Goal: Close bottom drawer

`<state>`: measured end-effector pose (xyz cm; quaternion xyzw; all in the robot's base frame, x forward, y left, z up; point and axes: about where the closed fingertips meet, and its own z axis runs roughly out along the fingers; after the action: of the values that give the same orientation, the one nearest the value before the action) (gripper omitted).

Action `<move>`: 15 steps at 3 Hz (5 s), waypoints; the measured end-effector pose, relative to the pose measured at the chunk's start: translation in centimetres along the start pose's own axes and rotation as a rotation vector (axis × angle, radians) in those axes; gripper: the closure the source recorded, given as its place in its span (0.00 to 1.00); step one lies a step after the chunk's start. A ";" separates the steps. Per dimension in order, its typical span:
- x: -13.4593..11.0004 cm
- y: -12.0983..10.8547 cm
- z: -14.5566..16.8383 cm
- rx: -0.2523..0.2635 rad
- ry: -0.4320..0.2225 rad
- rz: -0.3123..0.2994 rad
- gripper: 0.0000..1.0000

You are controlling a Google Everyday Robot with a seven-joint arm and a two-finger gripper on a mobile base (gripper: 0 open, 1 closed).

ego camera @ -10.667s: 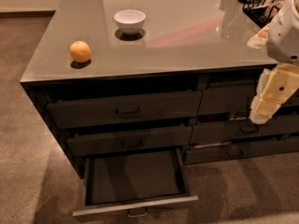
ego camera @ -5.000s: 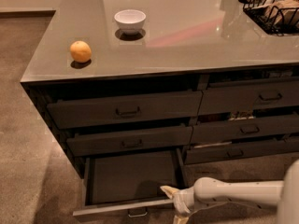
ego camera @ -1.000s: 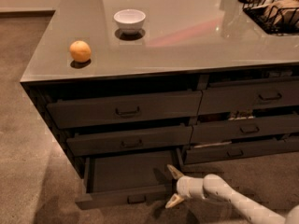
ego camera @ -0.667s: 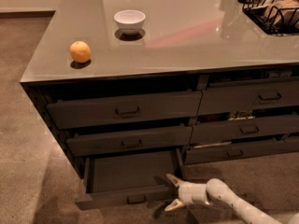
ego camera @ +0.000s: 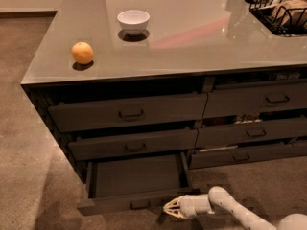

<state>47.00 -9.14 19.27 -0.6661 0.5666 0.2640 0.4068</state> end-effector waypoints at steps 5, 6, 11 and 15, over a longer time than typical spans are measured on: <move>5.8 -9.5 5.2 0.156 -0.008 0.036 1.00; 5.6 -9.7 5.5 0.171 -0.013 0.035 1.00; 2.3 -21.4 10.0 0.398 -0.024 -0.064 1.00; 6.2 -13.7 3.4 0.375 -0.036 0.000 1.00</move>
Offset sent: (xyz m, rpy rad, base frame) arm 0.0690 0.0158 -0.1014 -0.0546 0.0839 -0.0665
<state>61.97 -9.22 15.77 -0.5739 0.5986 0.1656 0.5337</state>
